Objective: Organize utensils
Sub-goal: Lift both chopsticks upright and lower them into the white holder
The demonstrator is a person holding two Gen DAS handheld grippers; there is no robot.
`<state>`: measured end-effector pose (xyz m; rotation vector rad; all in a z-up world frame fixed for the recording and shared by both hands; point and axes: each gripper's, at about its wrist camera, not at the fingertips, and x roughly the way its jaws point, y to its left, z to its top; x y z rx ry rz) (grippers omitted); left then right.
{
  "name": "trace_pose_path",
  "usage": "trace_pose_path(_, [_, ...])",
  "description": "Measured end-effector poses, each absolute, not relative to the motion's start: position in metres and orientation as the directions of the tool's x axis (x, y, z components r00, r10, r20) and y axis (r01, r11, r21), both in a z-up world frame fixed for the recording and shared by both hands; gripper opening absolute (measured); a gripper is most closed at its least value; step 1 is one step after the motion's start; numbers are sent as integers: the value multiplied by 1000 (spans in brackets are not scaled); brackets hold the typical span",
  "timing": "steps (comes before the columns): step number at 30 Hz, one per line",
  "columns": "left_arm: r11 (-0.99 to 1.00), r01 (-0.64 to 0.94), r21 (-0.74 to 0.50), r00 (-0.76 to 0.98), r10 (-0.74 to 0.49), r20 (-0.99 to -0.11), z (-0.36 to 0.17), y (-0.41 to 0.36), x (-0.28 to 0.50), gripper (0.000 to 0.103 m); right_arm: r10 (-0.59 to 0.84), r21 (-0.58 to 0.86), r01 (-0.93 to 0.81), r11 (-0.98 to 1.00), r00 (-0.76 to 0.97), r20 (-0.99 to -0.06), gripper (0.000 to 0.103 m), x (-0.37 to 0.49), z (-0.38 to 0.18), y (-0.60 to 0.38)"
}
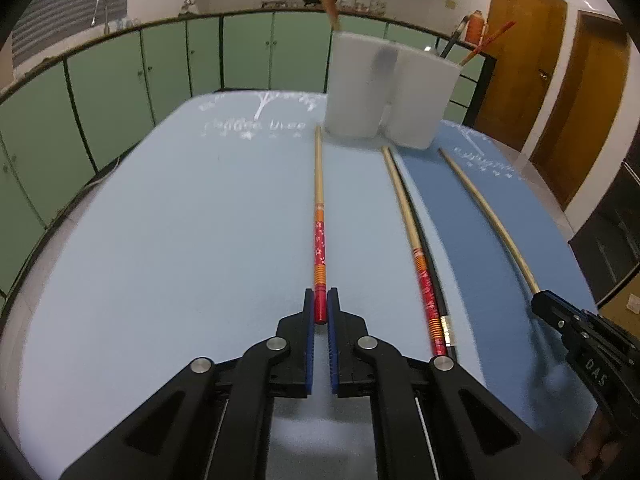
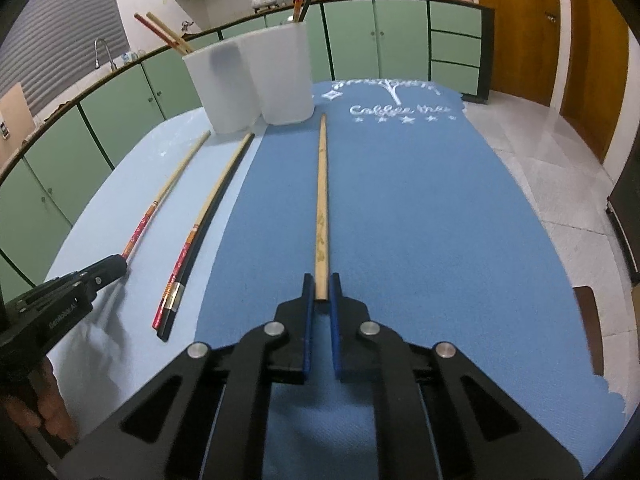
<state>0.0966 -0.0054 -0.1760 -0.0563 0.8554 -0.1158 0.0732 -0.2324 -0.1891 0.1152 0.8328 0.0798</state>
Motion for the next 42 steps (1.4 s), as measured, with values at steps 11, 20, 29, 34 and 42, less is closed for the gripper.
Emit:
trace_pose_path(11, [990, 131, -42, 777, -129, -616, -86, 7, 72, 6, 80, 38, -71, 997, 809, -583, 6, 57, -104, -246])
trace_pose_path(20, [983, 171, -66, 845, -181, -503, -27, 9, 76, 5, 182, 121, -139, 983, 839, -513, 6, 75, -44, -257])
trace_pose_path(29, [967, 236, -91, 840, -250, -481, -3, 1, 102, 5, 310, 196, -243, 950, 808, -501, 6, 111, 4, -252])
trace_pose_path(34, [963, 251, -94, 841, -265, -472, 8, 0, 105, 5, 337, 185, -282, 941, 801, -495, 6, 117, 22, -244])
trace_pose_path(42, [959, 272, -77, 862, -278, -424, 32, -1, 109, 5, 371, 191, -319, 928, 812, -451, 6, 131, 57, -243])
